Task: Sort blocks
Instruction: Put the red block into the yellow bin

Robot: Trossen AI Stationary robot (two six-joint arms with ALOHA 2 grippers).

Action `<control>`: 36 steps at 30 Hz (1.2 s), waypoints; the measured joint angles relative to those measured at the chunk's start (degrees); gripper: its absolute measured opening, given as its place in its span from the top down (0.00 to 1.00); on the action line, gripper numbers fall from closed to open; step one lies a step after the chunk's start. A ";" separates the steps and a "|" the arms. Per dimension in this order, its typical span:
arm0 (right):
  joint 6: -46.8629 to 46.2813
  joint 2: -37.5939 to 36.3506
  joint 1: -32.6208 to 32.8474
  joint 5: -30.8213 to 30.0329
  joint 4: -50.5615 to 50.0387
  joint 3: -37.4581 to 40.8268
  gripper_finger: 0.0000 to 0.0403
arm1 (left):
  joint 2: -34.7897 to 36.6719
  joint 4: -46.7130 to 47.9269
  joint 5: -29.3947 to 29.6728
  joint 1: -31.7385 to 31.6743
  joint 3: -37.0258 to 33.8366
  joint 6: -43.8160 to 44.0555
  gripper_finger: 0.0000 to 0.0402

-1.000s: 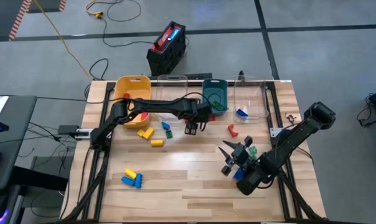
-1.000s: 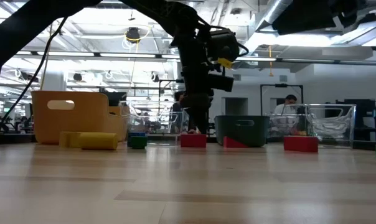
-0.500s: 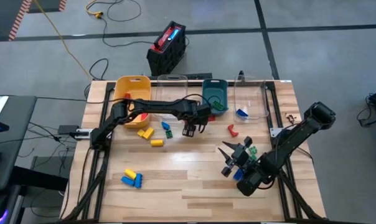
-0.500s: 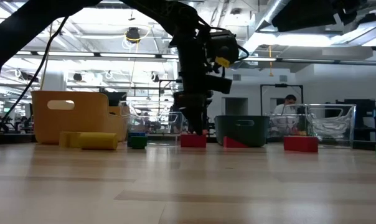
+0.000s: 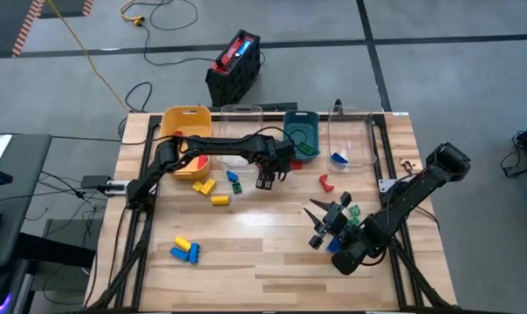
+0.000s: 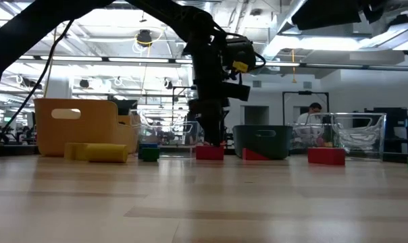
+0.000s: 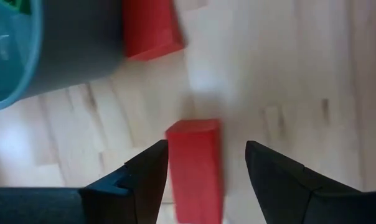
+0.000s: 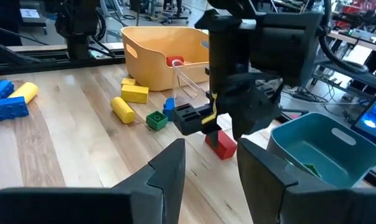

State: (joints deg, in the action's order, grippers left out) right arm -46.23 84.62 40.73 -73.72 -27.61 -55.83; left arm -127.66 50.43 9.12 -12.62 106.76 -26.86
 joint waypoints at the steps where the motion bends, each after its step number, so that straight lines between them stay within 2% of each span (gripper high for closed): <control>1: 0.43 0.00 0.00 0.01 0.46 0.00 0.60 | -0.05 0.04 -0.68 -0.22 0.00 0.15 0.48; 13: 1.70 0.01 0.00 -0.18 1.51 -0.02 0.60 | -3.96 2.36 1.58 1.42 0.39 -1.41 0.48; 16: 2.00 0.00 0.00 -0.25 1.65 -0.02 0.60 | -4.31 1.44 3.10 2.02 0.39 -3.08 0.53; 20: 2.13 0.00 0.02 -0.25 1.97 -0.02 0.60 | -4.35 1.33 4.15 2.84 0.39 -2.94 0.69; 24: 2.15 0.00 0.04 -0.23 2.05 -0.02 0.60 | -3.37 0.84 3.93 4.28 0.32 -1.55 0.69; 30: 2.12 0.00 0.04 -0.21 2.42 -0.02 0.60 | 0.78 8.89 4.99 9.78 2.91 5.28 0.69; 36: 2.70 0.00 -0.71 -0.18 3.52 -0.02 0.60 | 3.71 11.95 12.48 17.50 2.82 7.79 0.69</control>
State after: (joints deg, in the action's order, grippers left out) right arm -43.53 84.62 40.02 -73.90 -24.09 -55.86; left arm -123.94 62.39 21.61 4.88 109.58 -19.07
